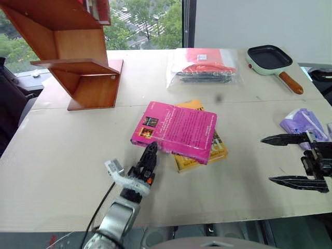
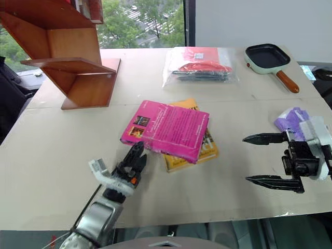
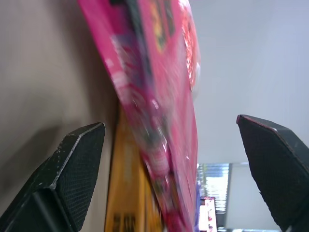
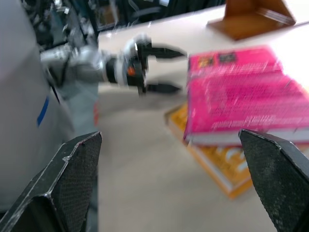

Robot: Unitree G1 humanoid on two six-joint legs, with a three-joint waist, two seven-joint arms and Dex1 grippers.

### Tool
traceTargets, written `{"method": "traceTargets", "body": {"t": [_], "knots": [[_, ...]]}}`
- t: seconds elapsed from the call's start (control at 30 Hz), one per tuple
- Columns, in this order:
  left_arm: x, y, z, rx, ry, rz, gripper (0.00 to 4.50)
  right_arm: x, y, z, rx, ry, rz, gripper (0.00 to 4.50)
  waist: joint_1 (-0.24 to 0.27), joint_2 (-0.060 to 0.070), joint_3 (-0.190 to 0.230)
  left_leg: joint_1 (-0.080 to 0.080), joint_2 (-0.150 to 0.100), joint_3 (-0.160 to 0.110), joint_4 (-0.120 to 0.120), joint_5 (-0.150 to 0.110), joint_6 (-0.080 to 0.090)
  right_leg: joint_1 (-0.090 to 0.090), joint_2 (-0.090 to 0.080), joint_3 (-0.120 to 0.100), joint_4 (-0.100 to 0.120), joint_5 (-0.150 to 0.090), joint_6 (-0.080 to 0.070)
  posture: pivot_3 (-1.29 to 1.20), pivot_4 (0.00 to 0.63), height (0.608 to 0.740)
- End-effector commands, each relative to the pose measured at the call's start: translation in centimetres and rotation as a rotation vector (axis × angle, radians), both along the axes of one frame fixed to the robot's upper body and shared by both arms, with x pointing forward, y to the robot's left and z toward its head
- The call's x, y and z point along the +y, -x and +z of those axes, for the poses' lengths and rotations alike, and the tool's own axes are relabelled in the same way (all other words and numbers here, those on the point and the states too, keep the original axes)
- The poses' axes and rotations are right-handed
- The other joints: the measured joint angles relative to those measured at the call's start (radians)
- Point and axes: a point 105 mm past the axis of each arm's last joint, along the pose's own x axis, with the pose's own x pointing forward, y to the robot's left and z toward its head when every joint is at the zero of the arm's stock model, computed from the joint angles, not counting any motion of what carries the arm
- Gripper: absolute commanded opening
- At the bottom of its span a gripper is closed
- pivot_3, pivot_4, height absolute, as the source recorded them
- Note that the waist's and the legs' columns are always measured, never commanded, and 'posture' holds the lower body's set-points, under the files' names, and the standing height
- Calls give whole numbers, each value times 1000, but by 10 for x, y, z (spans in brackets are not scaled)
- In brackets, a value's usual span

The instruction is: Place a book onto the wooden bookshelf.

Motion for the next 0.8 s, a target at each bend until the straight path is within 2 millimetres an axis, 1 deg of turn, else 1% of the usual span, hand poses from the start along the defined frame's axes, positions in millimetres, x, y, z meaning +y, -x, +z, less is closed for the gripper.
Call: {"method": "traceTargets", "body": {"t": [0.03, 0.1, 0.17, 0.3, 0.43, 0.53, 0.67, 0.77, 0.8], "knots": [[-13, -5, -2, 7, 27, -82, 4500, 5, 9, 16, -65, -66, 1, 4478, 0, 0, 0, 0, 0, 0, 0, 0, 0, 0, 0, 0, 0, 0, 0, 0, 150, 740], [-18, -13, -3, 6, 33, -122, 4500, 6, 9, 17, -77, -77, -20, 4478, 2, 1, 0, 0, 0, 1, 0, 0, 0, 0, 0, 1, -1, 0, 0, 0, 150, 740], [-20, -20, -5, 19, 52, -150, 4500, 5, 6, 16, -107, -67, -77, 4478, 9, 1, -1, 0, -1, 1, 0, 0, 0, 0, -1, 1, -1, 0, 0, 0, 150, 740], [-22, -27, -8, 27, 49, -199, 4500, -2, 1, 14, -187, -16, -189, 4478, 16, 2, -2, 0, -1, 1, 0, 0, 0, 0, -2, 1, -1, 0, -1, 0, 150, 740], [-21, -31, -8, 34, 67, -208, 4500, -6, 7, 14, -182, 8, -205, 4478, 20, 5, -4, 0, -2, 1, 0, 1, -1, 0, -2, 1, -1, -2, -3, 0, 150, 740], [-23, -35, -9, 41, 81, -220, 4500, -9, 13, 18, -184, 19, -205, 4478, 20, 6, -4, 0, -2, 1, 0, 0, -1, 0, -3, 1, 0, -2, -4, 0, 150, 740], [-27, -36, -16, 95, 129, -240, 4500, -19, 21, 26, -179, 56, -220, 4478, 21, 8, -7, 0, -2, 1, 0, 0, 0, 1, -3, 1, 0, -2, -4, 0, 150, 740], [-27, -37, -19, 124, 168, -238, 3710, -24, 23, 25, -169, 80, -222, 4500, 20, 8, -10, 1, -2, 1, 0, 0, 0, 1, -4, 1, 0, -2, -3, 0, 150, 740], [-27, -38, -19, 127, 182, -239, 3365, -25, 23, 25, -168, 82, -222, 4500, 20, 8, -10, 1, -2, 1, 0, 0, 0, 1, -4, 1, 0, -2, -3, 0, 150, 740]]}}
